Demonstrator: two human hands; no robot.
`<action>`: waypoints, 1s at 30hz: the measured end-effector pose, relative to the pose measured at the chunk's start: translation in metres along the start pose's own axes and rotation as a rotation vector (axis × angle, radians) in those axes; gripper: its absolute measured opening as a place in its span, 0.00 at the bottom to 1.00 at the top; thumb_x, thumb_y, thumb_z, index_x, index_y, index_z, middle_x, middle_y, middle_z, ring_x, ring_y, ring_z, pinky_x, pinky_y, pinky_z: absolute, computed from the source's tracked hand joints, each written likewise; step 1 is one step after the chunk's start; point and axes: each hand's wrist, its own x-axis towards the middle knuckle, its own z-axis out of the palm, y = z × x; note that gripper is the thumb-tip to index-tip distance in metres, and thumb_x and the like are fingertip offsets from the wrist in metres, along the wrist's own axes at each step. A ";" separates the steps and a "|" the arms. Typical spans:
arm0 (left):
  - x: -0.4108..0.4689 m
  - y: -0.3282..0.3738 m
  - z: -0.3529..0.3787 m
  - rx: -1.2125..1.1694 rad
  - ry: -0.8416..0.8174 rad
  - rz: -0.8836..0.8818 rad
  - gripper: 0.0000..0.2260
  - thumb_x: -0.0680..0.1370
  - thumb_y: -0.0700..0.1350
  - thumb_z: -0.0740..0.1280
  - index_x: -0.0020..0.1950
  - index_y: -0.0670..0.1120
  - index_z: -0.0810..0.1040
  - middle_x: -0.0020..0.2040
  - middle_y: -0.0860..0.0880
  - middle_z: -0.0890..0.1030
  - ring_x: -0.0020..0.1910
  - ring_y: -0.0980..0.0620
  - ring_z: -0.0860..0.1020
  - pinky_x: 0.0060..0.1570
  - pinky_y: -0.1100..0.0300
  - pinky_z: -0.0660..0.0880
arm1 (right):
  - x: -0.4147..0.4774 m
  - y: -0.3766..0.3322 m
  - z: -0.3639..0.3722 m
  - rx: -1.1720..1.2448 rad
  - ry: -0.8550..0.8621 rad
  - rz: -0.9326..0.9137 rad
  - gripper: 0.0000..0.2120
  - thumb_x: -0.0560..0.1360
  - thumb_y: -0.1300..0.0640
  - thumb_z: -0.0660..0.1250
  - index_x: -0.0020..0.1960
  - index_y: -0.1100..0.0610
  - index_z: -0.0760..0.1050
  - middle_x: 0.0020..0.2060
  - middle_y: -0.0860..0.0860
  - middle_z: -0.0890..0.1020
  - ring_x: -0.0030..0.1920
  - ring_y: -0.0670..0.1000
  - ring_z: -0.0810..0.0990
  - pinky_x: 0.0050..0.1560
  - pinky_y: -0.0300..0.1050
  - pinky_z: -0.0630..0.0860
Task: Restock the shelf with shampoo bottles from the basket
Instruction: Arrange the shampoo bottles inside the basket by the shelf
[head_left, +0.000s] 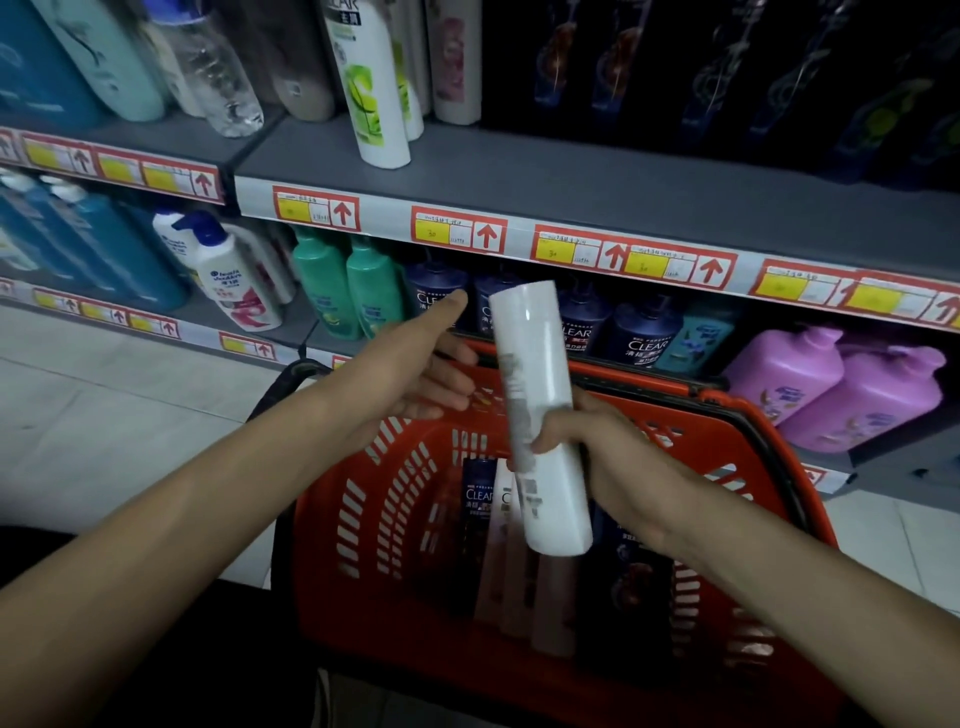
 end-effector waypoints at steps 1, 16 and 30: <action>0.000 0.000 0.000 -0.002 -0.008 0.000 0.31 0.78 0.70 0.58 0.53 0.44 0.83 0.43 0.44 0.87 0.43 0.47 0.86 0.41 0.58 0.77 | 0.000 0.000 -0.001 0.104 -0.042 0.004 0.23 0.65 0.59 0.68 0.61 0.55 0.78 0.46 0.56 0.83 0.49 0.58 0.82 0.61 0.62 0.77; -0.030 0.011 0.015 -0.041 -0.099 0.274 0.18 0.77 0.60 0.69 0.56 0.48 0.83 0.50 0.45 0.86 0.51 0.46 0.85 0.54 0.49 0.81 | 0.002 -0.020 0.005 -0.017 0.088 -0.123 0.30 0.70 0.62 0.75 0.69 0.50 0.71 0.56 0.52 0.85 0.54 0.53 0.85 0.55 0.57 0.83; -0.040 0.022 -0.004 -0.201 0.098 0.495 0.12 0.76 0.45 0.75 0.58 0.46 0.84 0.48 0.44 0.86 0.47 0.50 0.86 0.52 0.50 0.83 | 0.004 -0.053 0.052 -0.519 0.445 -0.565 0.42 0.62 0.47 0.84 0.71 0.45 0.67 0.53 0.37 0.81 0.50 0.34 0.81 0.47 0.37 0.82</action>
